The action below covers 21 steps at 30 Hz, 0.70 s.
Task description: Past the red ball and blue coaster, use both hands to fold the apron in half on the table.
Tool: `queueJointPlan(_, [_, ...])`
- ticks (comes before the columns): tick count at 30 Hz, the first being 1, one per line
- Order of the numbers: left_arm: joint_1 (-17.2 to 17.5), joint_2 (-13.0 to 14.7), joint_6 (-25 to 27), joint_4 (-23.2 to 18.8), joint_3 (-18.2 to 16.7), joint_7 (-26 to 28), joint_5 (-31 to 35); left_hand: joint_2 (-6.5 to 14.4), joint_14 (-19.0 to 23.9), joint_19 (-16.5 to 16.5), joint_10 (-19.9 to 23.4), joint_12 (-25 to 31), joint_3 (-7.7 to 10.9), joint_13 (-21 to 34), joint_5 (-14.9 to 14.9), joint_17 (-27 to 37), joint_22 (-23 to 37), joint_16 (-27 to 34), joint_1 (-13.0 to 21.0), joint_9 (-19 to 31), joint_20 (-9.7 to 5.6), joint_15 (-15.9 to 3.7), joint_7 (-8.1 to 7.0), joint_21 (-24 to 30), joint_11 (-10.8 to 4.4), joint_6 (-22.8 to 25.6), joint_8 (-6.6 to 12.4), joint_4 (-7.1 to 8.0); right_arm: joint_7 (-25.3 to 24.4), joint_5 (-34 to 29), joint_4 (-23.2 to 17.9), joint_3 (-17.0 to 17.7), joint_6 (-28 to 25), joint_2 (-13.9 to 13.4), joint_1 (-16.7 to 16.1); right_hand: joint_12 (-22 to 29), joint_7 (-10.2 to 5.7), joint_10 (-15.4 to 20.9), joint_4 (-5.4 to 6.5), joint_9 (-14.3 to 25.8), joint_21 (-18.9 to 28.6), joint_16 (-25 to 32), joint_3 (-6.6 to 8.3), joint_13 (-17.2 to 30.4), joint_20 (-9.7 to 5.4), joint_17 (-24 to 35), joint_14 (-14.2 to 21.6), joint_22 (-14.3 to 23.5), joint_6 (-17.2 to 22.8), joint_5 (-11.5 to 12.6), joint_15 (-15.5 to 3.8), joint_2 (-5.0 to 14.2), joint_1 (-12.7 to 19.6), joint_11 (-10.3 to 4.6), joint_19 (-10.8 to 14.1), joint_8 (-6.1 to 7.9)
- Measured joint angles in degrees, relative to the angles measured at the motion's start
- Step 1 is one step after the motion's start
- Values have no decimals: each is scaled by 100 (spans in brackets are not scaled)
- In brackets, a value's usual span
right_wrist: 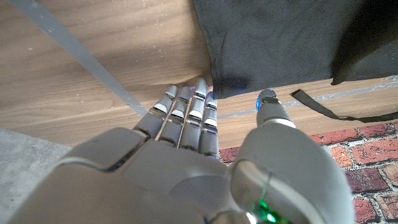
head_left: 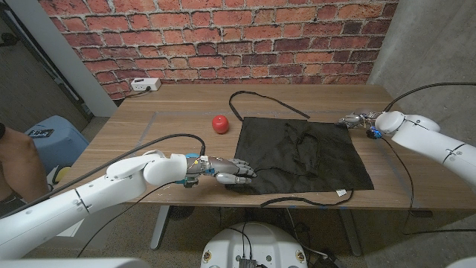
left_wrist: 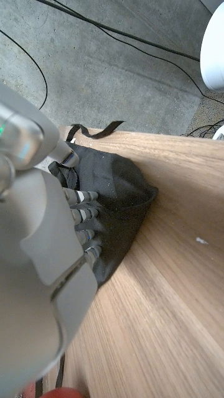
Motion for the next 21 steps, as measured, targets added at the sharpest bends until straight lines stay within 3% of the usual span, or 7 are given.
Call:
queueJointPlan(10, [-21, -16, -27, 31, 12, -15, -23, 0, 0, 0, 0, 0, 0, 0, 0, 0, 0, 0, 0, 0, 0, 0, 0, 0, 0, 0, 0, 0, -22, -135, 2, -97, -109, 97, 79, 735, -171, 577, -32, 128, 0, 272, -63, 466, -64, 194, 711, 0, 735, 44, -57, 21, 433, -240, 197, 171])
queueJointPlan(21, [-22, -44, -4, 33, 36, -33, -33, 0, 0, 0, -1, -23, 0, 0, 0, -1, 0, 0, 0, 0, 0, 0, 0, 0, 0, 0, 0, 0, -117, -271, 15, -192, -240, 223, 151, 1570, -390, 1164, -56, 260, 27, 764, -87, 1028, -203, 589, 1475, 12, 1545, 66, -126, 50, 1034, -561, 613, 384])
